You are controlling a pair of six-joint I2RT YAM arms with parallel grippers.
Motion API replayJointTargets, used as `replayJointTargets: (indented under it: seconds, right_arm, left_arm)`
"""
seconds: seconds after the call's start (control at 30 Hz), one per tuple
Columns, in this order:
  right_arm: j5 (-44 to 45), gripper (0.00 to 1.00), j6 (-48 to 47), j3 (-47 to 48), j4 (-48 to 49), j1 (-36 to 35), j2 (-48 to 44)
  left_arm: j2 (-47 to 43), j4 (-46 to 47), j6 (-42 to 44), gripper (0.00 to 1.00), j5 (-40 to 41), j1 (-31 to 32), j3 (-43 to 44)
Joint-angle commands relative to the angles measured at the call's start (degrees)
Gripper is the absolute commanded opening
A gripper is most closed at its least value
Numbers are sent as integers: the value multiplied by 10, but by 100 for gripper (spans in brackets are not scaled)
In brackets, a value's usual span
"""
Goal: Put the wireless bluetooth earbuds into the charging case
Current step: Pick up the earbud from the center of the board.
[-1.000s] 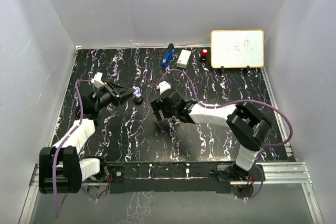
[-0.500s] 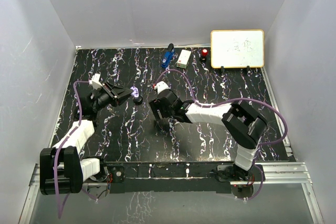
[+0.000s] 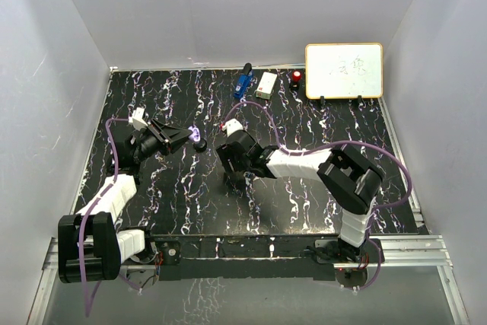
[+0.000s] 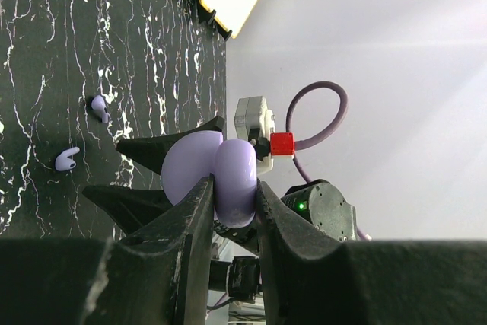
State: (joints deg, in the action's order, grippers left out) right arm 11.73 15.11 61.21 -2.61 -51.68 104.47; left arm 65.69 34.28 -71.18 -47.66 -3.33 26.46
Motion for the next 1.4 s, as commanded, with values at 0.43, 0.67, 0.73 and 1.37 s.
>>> replayJointTargets:
  seconds: [0.43,0.67,0.73,1.37]
  right_arm:
    - [8,59,-11,51,16,-12,10]
    - [4,56,-14,52,16,-12,10]
    - [2,55,-16,54,14,-12,13]
    - [-28,50,-5,61,3,-32,40]
  left_arm:
    - [-19,13,-10,0,-22,-10,1]
    - [-20,10,-9,0,-21,-11,3]
    - [-21,8,-8,0,-21,-12,3]
    - [-31,1,-10,0,-38,-41,5]
